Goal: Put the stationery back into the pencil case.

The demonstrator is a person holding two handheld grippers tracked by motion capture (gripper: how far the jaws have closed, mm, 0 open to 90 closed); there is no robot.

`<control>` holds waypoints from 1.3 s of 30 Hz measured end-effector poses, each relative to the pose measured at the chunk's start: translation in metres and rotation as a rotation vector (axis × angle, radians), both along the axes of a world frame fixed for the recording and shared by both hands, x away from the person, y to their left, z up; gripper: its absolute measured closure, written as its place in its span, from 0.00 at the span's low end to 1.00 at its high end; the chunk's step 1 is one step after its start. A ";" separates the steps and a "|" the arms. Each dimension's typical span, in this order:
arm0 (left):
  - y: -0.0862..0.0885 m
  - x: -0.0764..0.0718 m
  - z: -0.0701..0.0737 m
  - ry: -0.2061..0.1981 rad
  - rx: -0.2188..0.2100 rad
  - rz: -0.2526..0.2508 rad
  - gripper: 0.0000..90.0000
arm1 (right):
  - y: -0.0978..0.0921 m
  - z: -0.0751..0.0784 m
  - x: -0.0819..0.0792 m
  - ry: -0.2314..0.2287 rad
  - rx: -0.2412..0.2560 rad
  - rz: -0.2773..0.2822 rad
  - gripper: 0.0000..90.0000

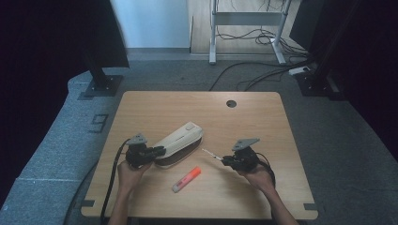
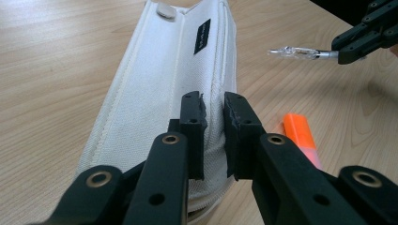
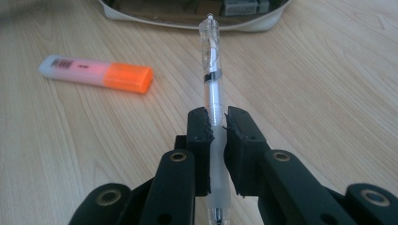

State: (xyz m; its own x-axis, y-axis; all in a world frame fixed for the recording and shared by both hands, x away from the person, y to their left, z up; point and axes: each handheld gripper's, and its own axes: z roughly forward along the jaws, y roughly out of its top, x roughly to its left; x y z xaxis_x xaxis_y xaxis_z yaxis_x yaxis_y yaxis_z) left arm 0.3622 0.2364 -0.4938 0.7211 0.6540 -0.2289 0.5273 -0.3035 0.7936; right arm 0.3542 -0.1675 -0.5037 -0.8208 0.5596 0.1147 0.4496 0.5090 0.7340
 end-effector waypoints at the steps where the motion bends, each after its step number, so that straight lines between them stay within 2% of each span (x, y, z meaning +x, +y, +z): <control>1: 0.000 0.000 0.000 0.000 -0.002 0.001 0.88 | 0.002 0.000 0.001 0.000 0.000 0.002 0.87; 15: 0.001 0.000 0.000 -0.002 -0.005 0.005 0.88 | 0.026 0.001 0.015 0.003 -0.010 0.036 0.87; 39: 0.002 -0.001 0.002 -0.003 -0.015 0.007 0.88 | 0.079 -0.001 0.037 0.008 -0.053 0.100 0.87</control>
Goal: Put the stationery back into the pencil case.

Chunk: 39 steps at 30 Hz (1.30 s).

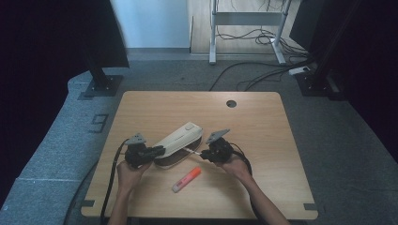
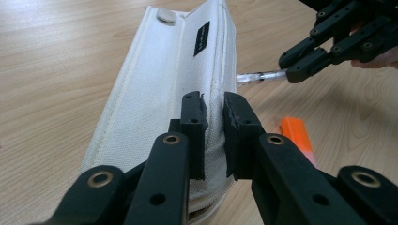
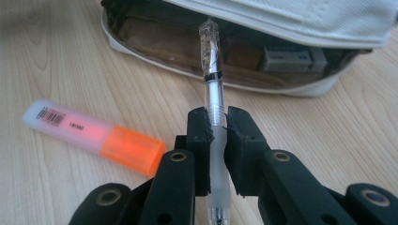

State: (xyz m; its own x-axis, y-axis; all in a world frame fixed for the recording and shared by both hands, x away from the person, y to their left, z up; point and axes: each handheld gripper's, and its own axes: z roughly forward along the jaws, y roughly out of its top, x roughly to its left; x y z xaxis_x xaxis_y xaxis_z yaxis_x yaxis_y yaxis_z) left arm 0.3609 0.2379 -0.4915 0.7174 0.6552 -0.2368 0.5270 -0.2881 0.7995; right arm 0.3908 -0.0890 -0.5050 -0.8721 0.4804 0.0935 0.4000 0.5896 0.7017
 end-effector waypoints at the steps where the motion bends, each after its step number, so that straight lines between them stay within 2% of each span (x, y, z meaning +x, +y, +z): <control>1: 0.000 0.000 0.000 -0.001 0.000 0.000 0.88 | 0.005 0.000 0.002 -0.003 -0.002 0.010 0.87; 10: 0.000 0.000 0.000 -0.001 -0.005 -0.003 0.88 | 0.022 -0.002 0.007 -0.005 -0.015 0.028 0.87; 25: -0.001 0.000 0.000 0.001 -0.013 -0.009 0.88 | 0.062 -0.008 0.015 -0.028 -0.031 0.070 0.87; 36: -0.002 0.000 0.000 0.006 -0.015 -0.016 0.88 | 0.078 -0.014 0.023 -0.044 -0.038 0.080 0.87; 39: -0.001 0.000 0.000 0.005 -0.013 -0.014 0.88 | 0.082 -0.015 0.025 -0.048 -0.056 0.082 0.87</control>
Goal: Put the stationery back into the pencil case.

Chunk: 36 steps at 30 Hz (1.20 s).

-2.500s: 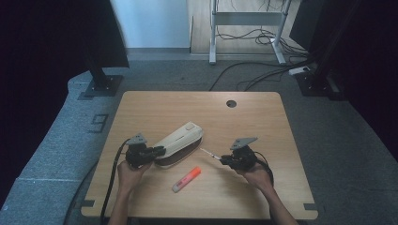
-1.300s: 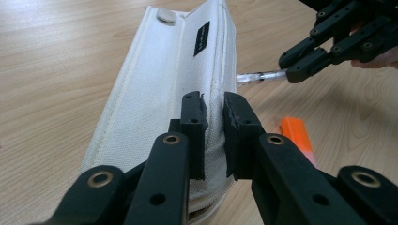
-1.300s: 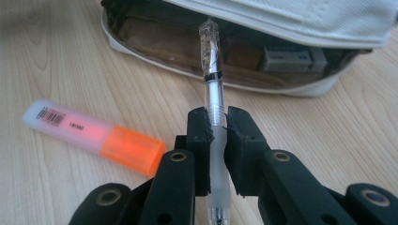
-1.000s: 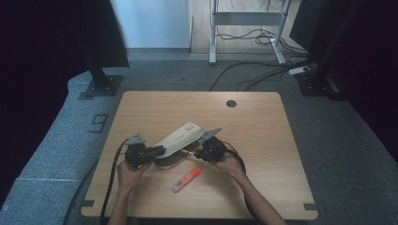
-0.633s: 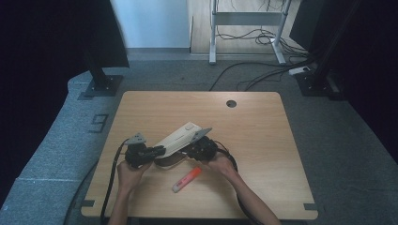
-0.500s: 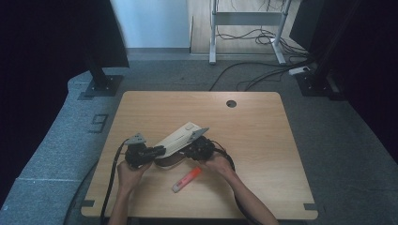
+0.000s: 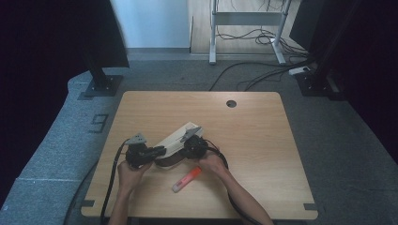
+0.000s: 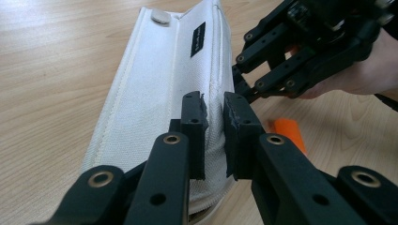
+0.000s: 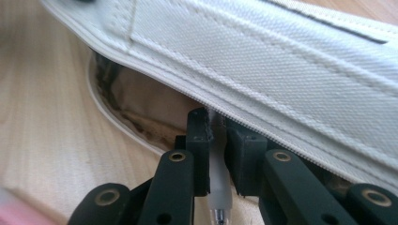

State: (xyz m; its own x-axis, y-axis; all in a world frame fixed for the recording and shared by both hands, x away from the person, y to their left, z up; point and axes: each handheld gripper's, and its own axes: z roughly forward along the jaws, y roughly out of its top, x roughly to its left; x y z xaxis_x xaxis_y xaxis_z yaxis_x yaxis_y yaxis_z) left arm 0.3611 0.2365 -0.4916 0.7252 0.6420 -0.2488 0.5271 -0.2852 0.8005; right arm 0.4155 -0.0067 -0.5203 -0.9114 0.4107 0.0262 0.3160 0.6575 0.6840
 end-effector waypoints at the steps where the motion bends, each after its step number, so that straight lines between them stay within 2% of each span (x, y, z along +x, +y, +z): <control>1: 0.000 0.000 0.000 0.000 0.001 -0.001 0.88 | 0.001 -0.002 0.001 -0.003 -0.008 -0.001 0.86; 4: 0.000 0.000 0.000 0.000 0.001 -0.001 0.88 | 0.001 -0.005 0.002 0.003 -0.009 -0.008 0.86; 5: 0.000 0.000 0.000 -0.001 0.002 -0.001 0.88 | 0.000 -0.007 0.002 0.013 0.010 -0.013 0.79; 9: 0.001 0.000 -0.001 0.002 -0.004 -0.001 0.88 | -0.004 -0.004 0.000 0.015 0.014 -0.017 0.73; 10: 0.001 0.000 -0.001 0.002 -0.006 0.000 0.88 | -0.009 0.001 -0.001 0.019 0.028 -0.028 0.71; 15: 0.001 0.001 -0.001 0.002 -0.006 -0.001 0.88 | -0.023 0.009 -0.007 0.017 0.033 -0.043 0.71; 23: 0.001 0.000 -0.001 0.002 -0.003 -0.003 0.88 | -0.040 0.001 -0.016 0.031 0.017 -0.060 0.72; 29: 0.000 0.000 -0.001 0.004 -0.004 -0.004 0.88 | -0.046 -0.011 -0.018 0.056 0.007 -0.069 0.74; 34: 0.001 0.001 -0.001 0.006 -0.008 -0.005 0.88 | -0.041 -0.015 -0.018 0.051 -0.014 -0.055 0.87; 36: 0.001 0.001 -0.002 0.007 -0.008 -0.005 0.88 | -0.041 -0.015 -0.017 0.047 -0.017 -0.050 0.89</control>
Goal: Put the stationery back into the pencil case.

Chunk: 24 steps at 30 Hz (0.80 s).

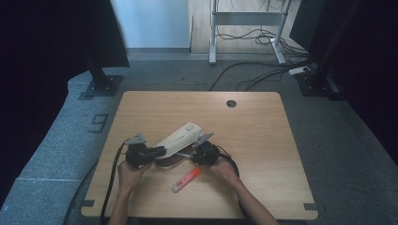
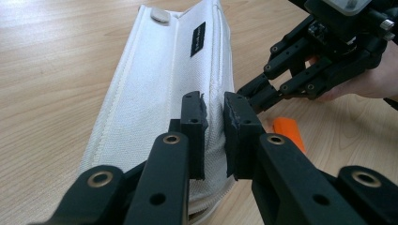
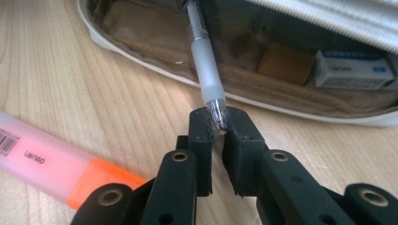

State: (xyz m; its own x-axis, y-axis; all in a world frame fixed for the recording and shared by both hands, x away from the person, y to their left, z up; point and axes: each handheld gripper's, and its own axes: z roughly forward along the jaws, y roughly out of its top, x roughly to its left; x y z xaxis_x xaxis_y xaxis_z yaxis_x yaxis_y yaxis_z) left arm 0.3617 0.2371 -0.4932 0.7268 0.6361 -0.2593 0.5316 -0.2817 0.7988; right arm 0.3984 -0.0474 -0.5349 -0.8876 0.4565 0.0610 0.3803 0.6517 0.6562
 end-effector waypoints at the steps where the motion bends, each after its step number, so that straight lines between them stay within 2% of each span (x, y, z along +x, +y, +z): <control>1: 0.000 0.000 0.000 0.000 0.000 0.000 0.88 | 0.001 0.001 0.000 -0.007 -0.003 0.000 0.89; 7: 0.000 0.000 0.000 0.003 -0.004 0.000 0.88 | 0.003 0.009 0.004 -0.051 -0.009 0.000 0.88; 12: 0.000 0.000 0.000 0.004 -0.008 -0.002 0.88 | 0.004 0.014 0.017 -0.087 -0.032 -0.026 0.86; 17: 0.000 0.000 -0.001 0.006 -0.010 -0.006 0.88 | 0.006 0.012 0.030 -0.082 -0.030 -0.065 0.83; 19: 0.000 0.000 -0.001 0.006 -0.012 -0.008 0.88 | 0.007 0.011 0.032 -0.082 -0.027 -0.074 0.80; 20: 0.000 0.000 -0.001 0.007 -0.015 -0.009 0.88 | 0.008 0.011 0.037 -0.080 -0.018 -0.104 0.73; 21: 0.000 0.000 -0.001 0.006 -0.014 -0.009 0.88 | 0.009 0.011 0.039 -0.076 -0.017 -0.118 0.71; 24: 0.000 0.000 -0.001 0.006 -0.015 -0.007 0.88 | 0.010 0.011 0.042 -0.065 -0.008 -0.138 0.69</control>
State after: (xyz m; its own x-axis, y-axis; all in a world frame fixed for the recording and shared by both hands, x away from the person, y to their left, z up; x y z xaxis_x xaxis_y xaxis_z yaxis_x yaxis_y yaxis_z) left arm 0.3620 0.2371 -0.4938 0.7294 0.6272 -0.2731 0.5344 -0.2733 0.7998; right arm 0.4403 -0.0378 -0.5234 -0.8185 0.5745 0.0015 0.4234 0.6014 0.6776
